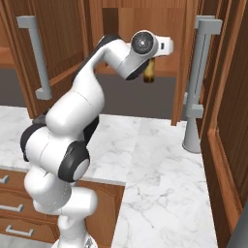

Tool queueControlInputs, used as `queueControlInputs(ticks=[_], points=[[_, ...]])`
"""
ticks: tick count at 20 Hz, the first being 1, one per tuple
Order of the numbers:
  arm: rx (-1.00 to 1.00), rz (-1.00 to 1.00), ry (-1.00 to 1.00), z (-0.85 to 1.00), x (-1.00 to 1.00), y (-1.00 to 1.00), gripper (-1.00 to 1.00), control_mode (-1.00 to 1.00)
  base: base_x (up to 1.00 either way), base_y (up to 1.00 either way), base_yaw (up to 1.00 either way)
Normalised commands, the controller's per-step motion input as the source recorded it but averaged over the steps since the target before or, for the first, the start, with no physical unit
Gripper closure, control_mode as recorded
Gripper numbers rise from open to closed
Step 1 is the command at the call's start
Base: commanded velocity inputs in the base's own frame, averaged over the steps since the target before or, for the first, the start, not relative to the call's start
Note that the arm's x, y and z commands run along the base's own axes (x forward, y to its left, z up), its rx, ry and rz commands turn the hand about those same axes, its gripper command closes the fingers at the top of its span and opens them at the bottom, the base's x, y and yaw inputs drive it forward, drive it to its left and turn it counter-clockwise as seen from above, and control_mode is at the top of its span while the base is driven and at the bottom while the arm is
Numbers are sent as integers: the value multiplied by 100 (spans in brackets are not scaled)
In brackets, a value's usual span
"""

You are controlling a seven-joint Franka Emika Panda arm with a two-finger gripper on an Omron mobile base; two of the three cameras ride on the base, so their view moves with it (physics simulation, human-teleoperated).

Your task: Sort all alcoholic drinks to one cabinet, and non-alcoholic drinks to the other.

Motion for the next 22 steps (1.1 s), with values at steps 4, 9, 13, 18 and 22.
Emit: queueControlInputs(ticks=[4,9,13,18,22], points=[[0,0,0,20,13,-1,100,-100,0,0,0],[0,0,-1,16,11,0,100,-100,0,0,0],[0,0,-5,11,3,0,100,-100,0,0,0],[0,2,-3,5,12,-5,100,-100,0,0,0],[0,4,-5,0,23,-1,100,-100,0,0,0]])
